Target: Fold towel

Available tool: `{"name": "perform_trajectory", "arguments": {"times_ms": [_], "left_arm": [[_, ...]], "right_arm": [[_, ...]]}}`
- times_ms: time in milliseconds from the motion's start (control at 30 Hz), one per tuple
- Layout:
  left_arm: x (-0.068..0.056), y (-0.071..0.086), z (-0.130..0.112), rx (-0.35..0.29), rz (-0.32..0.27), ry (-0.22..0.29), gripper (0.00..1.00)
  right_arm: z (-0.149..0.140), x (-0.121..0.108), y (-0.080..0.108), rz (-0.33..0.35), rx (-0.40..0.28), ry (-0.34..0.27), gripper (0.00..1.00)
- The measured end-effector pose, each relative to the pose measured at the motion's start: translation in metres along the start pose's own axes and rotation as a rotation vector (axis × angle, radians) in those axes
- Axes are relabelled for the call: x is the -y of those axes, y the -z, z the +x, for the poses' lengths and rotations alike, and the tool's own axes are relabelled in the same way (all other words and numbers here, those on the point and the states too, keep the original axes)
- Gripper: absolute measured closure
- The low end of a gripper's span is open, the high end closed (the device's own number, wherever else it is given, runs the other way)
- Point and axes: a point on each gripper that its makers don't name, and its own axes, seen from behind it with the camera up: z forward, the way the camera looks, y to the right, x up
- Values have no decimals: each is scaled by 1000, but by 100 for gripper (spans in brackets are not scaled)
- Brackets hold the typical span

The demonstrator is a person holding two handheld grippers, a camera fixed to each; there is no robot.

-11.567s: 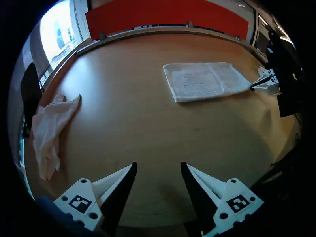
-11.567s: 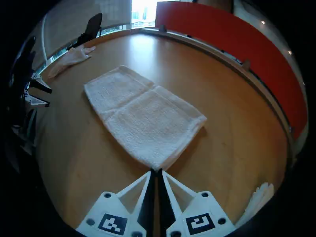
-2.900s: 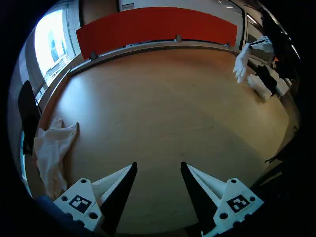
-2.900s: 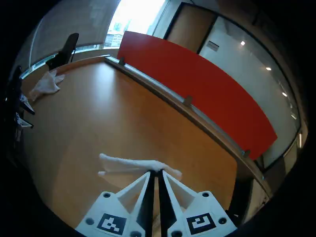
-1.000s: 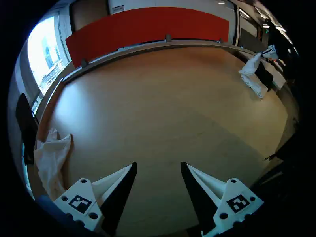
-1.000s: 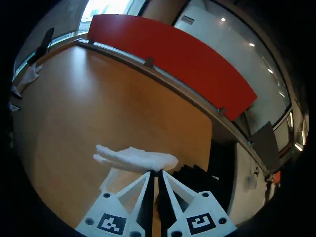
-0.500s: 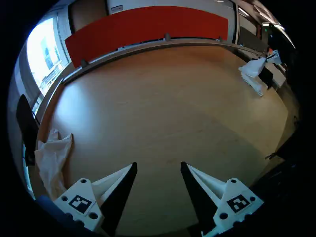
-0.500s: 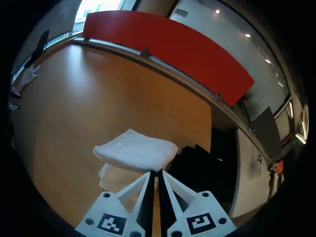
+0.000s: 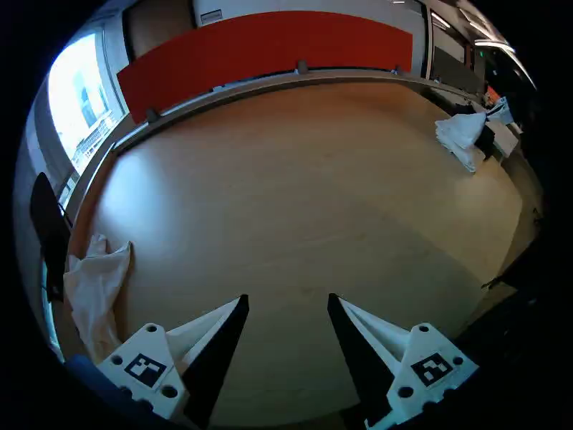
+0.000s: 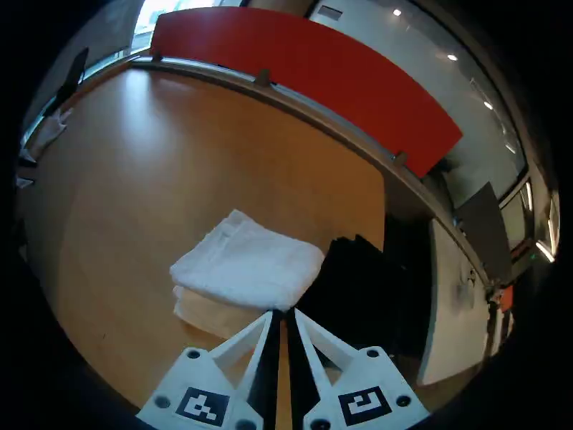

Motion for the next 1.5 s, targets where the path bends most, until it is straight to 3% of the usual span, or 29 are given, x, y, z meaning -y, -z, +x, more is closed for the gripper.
{"name": "perform_trajectory", "arguments": {"times_ms": [567, 1067, 1267, 1500], "left_arm": [[2, 0, -2, 6, 6, 4, 19], [6, 0, -4, 17, 12, 1, 19], [6, 1, -4, 18, 12, 0, 19], [7, 2, -3, 18, 10, -6, 19]], "right_arm": [[-28, -12, -20, -34, 95, 39, 94], [-62, -5, -42, -46, 169, -7, 93], [-71, 0, -46, -48, 171, -28, 89], [-72, 4, -43, -50, 156, -32, 74]]}}
